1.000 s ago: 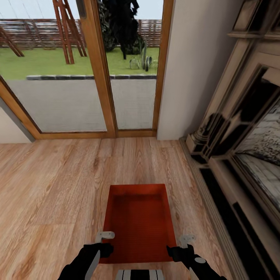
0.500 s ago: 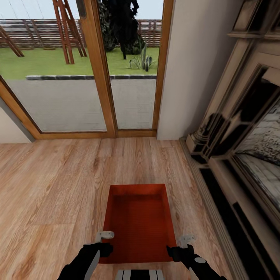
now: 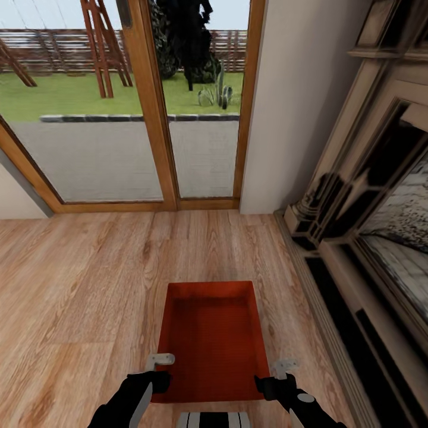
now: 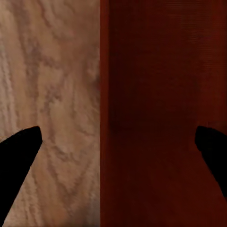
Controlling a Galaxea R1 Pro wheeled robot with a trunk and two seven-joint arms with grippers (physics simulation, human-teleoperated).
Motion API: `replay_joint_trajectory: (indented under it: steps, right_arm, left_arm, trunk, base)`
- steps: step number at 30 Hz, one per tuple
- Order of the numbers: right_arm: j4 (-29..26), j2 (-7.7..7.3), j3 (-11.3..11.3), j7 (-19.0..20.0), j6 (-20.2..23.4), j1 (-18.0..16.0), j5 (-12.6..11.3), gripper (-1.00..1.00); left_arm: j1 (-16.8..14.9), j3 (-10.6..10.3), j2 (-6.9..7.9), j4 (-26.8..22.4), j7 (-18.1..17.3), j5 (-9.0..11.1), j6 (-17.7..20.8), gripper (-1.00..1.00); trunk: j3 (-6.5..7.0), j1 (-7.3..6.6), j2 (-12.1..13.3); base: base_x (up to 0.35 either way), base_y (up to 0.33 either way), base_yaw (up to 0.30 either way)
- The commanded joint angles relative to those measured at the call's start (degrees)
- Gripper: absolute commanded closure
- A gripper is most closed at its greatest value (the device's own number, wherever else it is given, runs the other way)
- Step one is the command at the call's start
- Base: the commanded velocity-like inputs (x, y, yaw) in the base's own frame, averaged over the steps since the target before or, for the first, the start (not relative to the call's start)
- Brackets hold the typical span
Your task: Move the two storage containers from the living room to the garage. In the garage, place one container on the floor and stack the other container on top of it (either order is fine).
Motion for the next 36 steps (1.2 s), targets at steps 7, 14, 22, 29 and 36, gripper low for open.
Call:
replay_joint_trajectory:
  steps: [7,14,22,29,36]
  right_arm:
    - [-0.01,-0.04,0.2,0.02,0.0,-0.02,-0.46,1.0]
    - [-0.01,-0.04,0.25,0.02,0.08,-0.02,-0.46,1.0]
    - [-0.01,-0.04,0.25,0.02,0.09,-0.02,-0.46,1.0]
    - [-0.01,-0.04,0.32,0.02,0.16,-0.02,-0.46,1.0]
    - [-0.01,-0.04,0.33,0.02,0.18,-0.02,-0.46,1.0]
  left_arm:
    - [-0.01,0.31,-0.05,0.09,-0.05,-0.22,-0.35,1.0]
    - [-0.01,0.44,-0.04,0.11,-0.07,-0.25,-0.49,1.0]
    - [-0.01,0.25,-0.11,0.44,0.0,-0.57,-0.46,1.0]
    - [-0.01,0.17,-0.07,0.45,0.01,-0.45,-0.35,1.0]
    - [-0.01,0.32,0.04,0.36,0.01,-0.37,-0.12,1.0]
  trunk:
    - [-0.04,-0.01,-0.02]
    - [-0.04,-0.01,-0.02]
    - [-0.04,-0.01,-0.02]
    - [-0.04,-0.01,-0.02]
    - [-0.04,-0.01,-0.02]
  base:
    - [0.0,0.0,0.0]
    - [0.0,0.0,0.0]
    - [0.0,0.0,0.0]
    - [0.0,0.0,0.0]
    - [0.0,0.0,0.0]
